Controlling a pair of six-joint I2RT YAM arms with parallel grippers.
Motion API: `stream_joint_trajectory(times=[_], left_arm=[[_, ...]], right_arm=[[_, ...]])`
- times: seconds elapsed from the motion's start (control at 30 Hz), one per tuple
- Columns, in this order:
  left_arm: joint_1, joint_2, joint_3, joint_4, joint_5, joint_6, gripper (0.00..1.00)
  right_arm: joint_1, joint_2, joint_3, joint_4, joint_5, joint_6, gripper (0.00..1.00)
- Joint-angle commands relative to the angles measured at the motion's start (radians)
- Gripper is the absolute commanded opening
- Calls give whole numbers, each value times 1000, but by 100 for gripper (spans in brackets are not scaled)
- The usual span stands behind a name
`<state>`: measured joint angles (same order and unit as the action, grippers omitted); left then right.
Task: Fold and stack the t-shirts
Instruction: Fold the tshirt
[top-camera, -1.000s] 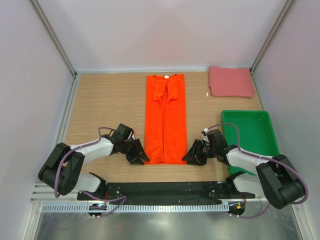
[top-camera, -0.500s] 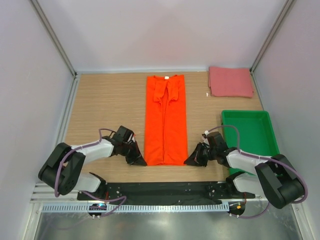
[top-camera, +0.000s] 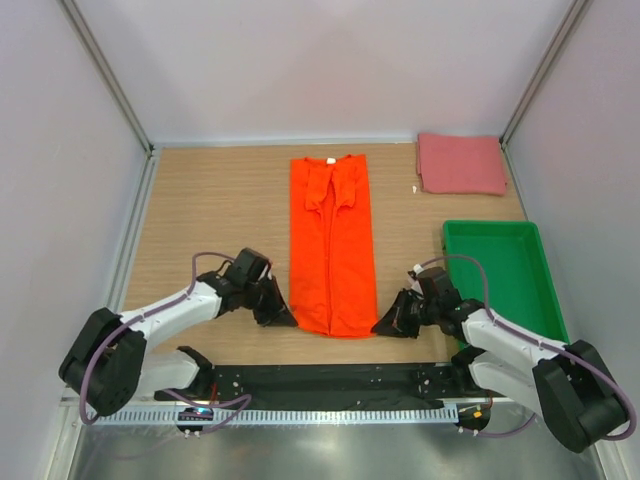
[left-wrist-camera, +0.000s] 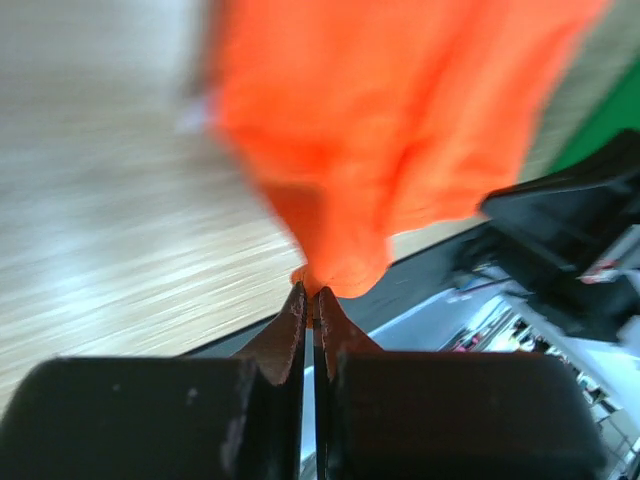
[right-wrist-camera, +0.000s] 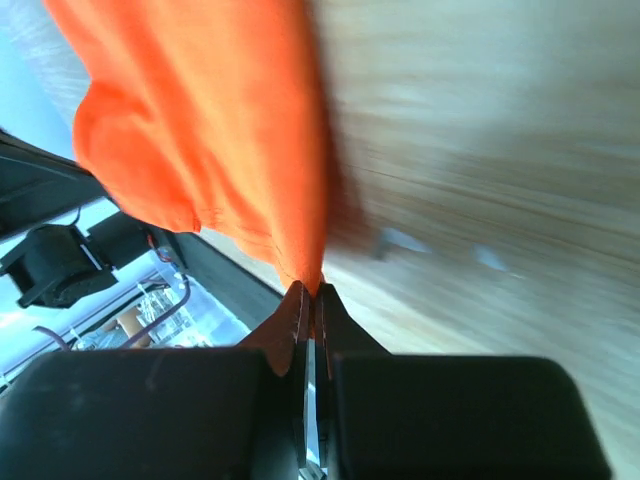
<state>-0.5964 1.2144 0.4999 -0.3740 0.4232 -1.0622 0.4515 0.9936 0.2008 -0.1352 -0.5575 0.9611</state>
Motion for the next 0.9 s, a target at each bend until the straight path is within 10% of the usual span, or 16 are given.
stream_joint_trajectory(times=[0.0,0.47,0.87], left_arm=[[12,49,202,-5,-50,19,0],[251,500,750,-16,18,117,0],[340,743,943,15,121,116,0]], right_arm=[[-29,52,176,-47,5,-50,1],[-224,701,1004,-274,-73,-292,1],[-274,1016,1340,-342,-142,-329,1]])
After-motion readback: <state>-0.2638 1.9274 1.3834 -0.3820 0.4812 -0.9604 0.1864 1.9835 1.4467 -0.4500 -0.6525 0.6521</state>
